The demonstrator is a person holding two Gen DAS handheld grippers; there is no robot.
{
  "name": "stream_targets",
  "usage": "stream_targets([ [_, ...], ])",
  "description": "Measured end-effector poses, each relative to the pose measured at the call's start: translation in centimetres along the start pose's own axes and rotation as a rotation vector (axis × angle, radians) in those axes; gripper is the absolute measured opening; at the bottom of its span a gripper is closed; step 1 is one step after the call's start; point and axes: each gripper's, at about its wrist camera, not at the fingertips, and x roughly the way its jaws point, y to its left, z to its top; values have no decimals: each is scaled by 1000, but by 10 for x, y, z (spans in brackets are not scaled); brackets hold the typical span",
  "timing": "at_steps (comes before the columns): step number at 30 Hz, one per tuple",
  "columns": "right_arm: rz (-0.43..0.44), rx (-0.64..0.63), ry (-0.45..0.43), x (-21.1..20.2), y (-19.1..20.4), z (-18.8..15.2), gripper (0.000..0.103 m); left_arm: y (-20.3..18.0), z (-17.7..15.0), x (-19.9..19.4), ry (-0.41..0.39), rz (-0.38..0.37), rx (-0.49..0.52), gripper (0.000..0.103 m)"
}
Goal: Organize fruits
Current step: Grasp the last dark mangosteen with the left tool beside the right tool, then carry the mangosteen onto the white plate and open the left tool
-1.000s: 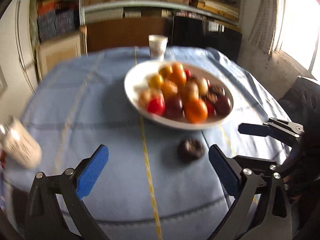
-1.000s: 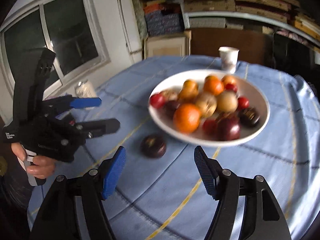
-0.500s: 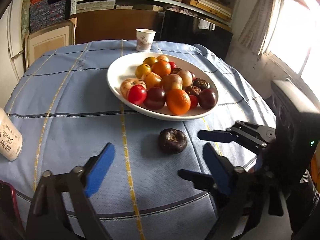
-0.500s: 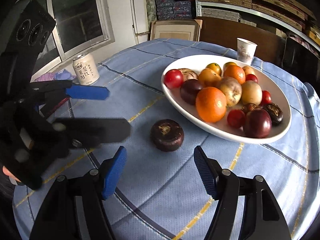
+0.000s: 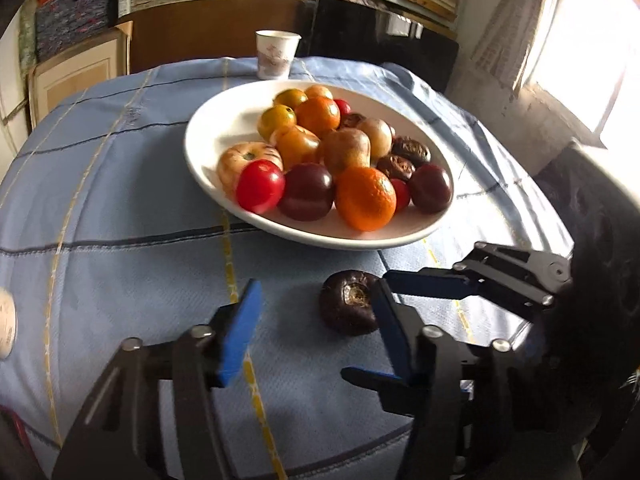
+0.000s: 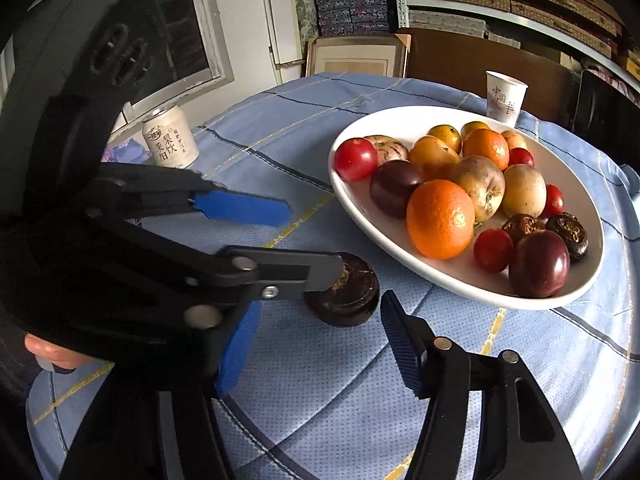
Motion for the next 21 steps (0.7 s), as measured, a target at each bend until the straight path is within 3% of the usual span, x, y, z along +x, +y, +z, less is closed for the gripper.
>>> stream_targets([
  [7, 17, 9, 30, 7, -2, 1, 57, -17, 2, 5, -11, -15, 116, 44],
  [12, 6, 9, 34, 8, -1, 1, 55, -17, 4, 6, 9, -87, 129, 44],
  [21, 13, -6, 41, 9, 0, 1, 51, -10, 14, 24, 135, -159, 172, 44],
])
